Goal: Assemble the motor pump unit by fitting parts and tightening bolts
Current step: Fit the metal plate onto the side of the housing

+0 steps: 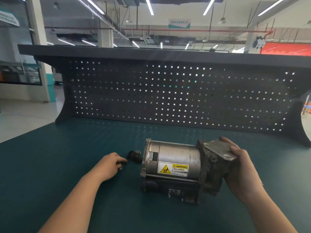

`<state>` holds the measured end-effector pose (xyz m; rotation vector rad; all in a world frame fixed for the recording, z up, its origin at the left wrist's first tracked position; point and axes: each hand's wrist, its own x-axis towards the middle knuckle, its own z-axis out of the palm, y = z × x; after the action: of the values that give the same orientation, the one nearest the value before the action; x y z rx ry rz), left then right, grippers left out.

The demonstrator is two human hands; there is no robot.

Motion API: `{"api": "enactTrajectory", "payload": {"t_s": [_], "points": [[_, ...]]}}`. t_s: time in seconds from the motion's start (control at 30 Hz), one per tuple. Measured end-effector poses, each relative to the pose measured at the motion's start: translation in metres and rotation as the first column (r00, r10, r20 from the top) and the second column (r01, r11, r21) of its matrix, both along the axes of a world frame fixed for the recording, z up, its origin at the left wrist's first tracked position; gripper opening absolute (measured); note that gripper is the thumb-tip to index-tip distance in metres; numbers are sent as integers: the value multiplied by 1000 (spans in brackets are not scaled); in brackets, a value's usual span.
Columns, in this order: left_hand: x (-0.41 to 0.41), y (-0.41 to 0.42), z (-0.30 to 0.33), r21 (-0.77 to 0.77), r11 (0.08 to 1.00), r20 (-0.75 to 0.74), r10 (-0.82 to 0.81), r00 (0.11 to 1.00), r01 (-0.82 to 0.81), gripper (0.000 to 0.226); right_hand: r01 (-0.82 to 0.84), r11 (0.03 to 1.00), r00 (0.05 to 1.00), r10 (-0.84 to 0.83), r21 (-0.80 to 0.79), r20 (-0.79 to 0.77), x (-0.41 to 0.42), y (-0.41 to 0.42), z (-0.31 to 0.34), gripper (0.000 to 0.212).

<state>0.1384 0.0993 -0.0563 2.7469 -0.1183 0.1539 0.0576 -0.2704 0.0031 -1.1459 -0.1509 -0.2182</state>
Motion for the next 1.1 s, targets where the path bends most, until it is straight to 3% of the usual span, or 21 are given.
{"api": "enactTrajectory", "payload": {"t_s": [0.17,0.5,0.67,0.83,1.03,1.1], "points": [[-1,-4,-3,7,999,88,47,995,-47,24,9,1000,1000,-9,-9,2,0,1,0,38],[-6,-5,1,-28,996,72,89,993,-87,16,15,1000,1000,-15,-12,9,-2,1,1,37],[-8,-7,4,41,989,104,138,985,-143,24,19,1000,1000,-19,-2,1,-1,2,1,36],[-11,-15,14,98,984,45,145,988,-149,29,21,1000,1000,-21,0,-2,0,1,1,36],[-14,-16,18,51,978,20,202,979,-202,20,22,1000,1000,-22,-5,3,0,1,1,36],[-12,-13,16,-100,966,-1,239,971,-238,11,24,1000,1000,-24,-13,6,0,1,1,36]]}}
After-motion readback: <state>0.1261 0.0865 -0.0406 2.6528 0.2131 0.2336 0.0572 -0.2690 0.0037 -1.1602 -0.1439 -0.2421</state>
